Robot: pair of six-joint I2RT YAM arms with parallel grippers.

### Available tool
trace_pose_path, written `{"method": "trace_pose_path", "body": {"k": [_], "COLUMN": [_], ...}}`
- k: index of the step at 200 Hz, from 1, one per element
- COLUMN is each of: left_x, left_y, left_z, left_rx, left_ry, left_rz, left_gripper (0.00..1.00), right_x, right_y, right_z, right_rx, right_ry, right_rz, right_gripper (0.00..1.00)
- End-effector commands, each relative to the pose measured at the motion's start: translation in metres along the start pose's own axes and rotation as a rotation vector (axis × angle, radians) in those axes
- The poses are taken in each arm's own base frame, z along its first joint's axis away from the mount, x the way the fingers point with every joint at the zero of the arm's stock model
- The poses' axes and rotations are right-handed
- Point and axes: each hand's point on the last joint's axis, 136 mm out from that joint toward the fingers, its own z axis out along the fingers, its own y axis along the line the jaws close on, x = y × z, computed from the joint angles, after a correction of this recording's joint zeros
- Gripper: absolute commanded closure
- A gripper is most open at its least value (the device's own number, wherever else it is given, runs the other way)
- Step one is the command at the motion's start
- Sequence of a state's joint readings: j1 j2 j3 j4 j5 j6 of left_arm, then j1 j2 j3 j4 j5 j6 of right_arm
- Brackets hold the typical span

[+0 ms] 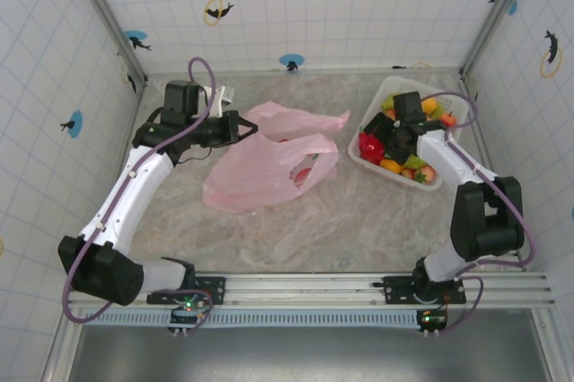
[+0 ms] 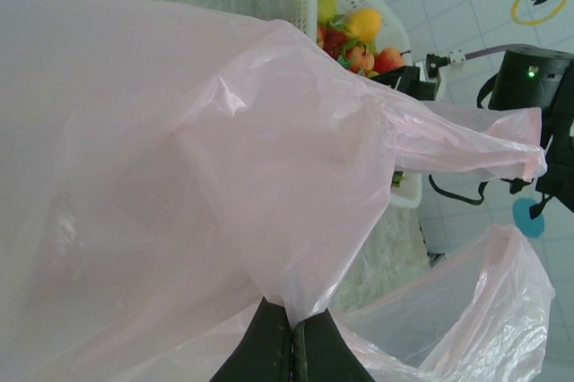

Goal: Place the fake fruits into the plastic bag and tie a complex knot

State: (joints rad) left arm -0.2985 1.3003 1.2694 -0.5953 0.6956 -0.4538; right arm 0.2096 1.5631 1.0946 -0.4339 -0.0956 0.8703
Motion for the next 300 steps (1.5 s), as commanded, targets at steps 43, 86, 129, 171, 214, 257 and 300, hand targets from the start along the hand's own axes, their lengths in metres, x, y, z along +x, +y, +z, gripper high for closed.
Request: {"method": "trace_pose_path", "body": {"k": [43, 86, 129, 171, 214, 257, 300], "left_x": [-0.001, 0.002, 0.007, 0.010, 0.011, 0.012, 0.014], "left_y": [-0.007, -0.008, -0.012, -0.016, -0.017, -0.018, -0.018], "left_z": [-0.004, -0.003, 0.002, 0.006, 0.011, 0.016, 0.019], "left_rx": [0.013, 0.023, 0.063, 0.090, 0.097, 0.100, 0.108], "left_ry": [-0.020, -0.008, 0.014, 0.034, 0.045, 0.057, 0.070], "left_rz": [0.019, 0.019, 0.008, 0.003, 0.000, -0.011, -0.037], "left_gripper": [1.00, 1.00, 1.00, 1.00, 1.00, 1.00, 1.00], "right_x": [0.007, -0.009, -0.023, -0.031, -0.028, 0.006, 0.064], "right_y": [-0.001, -0.003, 0.000, 0.014, 0.062, 0.142, 0.209], "right_z": [0.007, -0.026, -0.070, -0.130, -0.223, -0.306, -0.329], "right_rx": [-0.044, -0.078, -0.170, -0.285, -0.491, -0.784, -0.953], "right_ry": [0.030, -0.070, -0.188, -0.357, -0.582, -0.697, -0.679], "right_rz": [-0.012, -0.059, -0.124, -0.228, -0.359, -0.535, -0.723], "right_gripper": [0.17, 0.26, 0.31, 0.34, 0.36, 0.37, 0.37]}}
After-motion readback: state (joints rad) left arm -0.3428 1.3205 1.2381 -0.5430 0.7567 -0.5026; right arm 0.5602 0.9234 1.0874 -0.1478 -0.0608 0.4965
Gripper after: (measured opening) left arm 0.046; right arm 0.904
